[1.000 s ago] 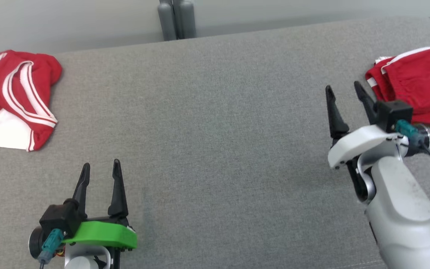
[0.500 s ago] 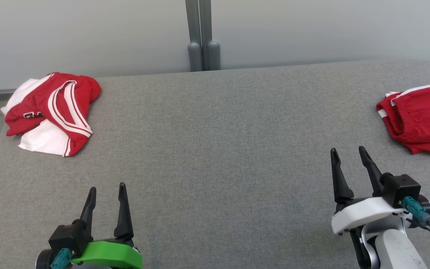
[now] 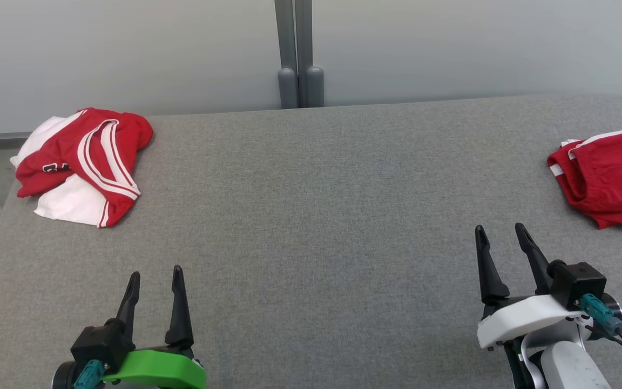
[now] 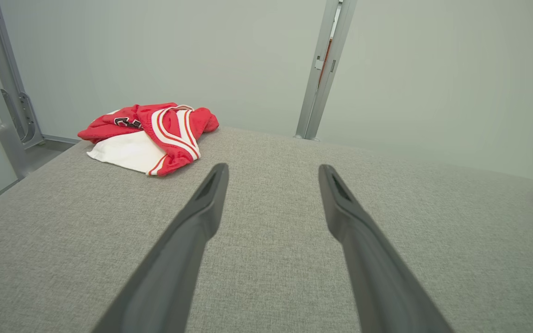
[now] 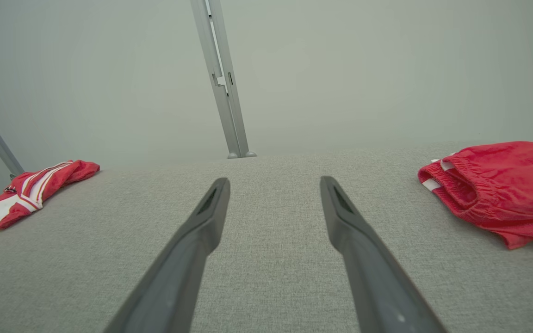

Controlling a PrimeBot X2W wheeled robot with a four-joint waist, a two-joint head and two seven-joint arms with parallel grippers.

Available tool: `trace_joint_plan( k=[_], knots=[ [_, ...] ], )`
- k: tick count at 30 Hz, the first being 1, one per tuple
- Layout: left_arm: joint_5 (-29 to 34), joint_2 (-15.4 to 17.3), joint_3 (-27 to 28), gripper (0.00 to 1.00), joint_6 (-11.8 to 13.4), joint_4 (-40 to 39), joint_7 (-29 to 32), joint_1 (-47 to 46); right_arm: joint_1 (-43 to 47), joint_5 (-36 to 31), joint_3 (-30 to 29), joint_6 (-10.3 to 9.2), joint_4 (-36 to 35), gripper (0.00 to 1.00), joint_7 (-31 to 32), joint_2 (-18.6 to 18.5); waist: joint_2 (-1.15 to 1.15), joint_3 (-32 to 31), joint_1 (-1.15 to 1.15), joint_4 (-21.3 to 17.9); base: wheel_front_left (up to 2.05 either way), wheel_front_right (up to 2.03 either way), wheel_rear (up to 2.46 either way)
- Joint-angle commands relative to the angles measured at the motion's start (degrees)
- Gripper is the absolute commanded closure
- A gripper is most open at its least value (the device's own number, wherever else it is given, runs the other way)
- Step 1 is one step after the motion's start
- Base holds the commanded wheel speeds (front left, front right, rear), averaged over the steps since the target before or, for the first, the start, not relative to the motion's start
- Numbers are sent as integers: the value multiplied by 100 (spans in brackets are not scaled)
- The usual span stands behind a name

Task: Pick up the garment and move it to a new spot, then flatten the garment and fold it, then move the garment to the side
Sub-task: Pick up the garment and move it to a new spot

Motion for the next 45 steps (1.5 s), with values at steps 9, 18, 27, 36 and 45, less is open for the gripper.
trace_joint_plan(
  k=[9,18,27,36,45],
  knots=[
    [8,7,-19,0,-2,-16,7,34,81,26,-25,-2,-42,0,-18,-2,0,0,0,15,0,0,0],
    [16,11,-128,0,-10,11,7,-76,135,-50,-105,-2,-145,0,-18,-2,0,-13,0,601,0,0,0],
    [59,10,-60,0,6,-72,7,-82,185,-40,-50,-2,-233,0,-18,-2,0,-19,0,2120,0,0,0],
    [-11,10,171,0,116,-311,8,146,-76,-24,312,-1,-140,0,-18,-8,0,92,0,2948,0,0,0],
    [-79,7,321,0,181,-584,7,319,-321,-2,611,-2,71,0,-18,-13,0,211,0,2993,0,0,0]
  ],
)
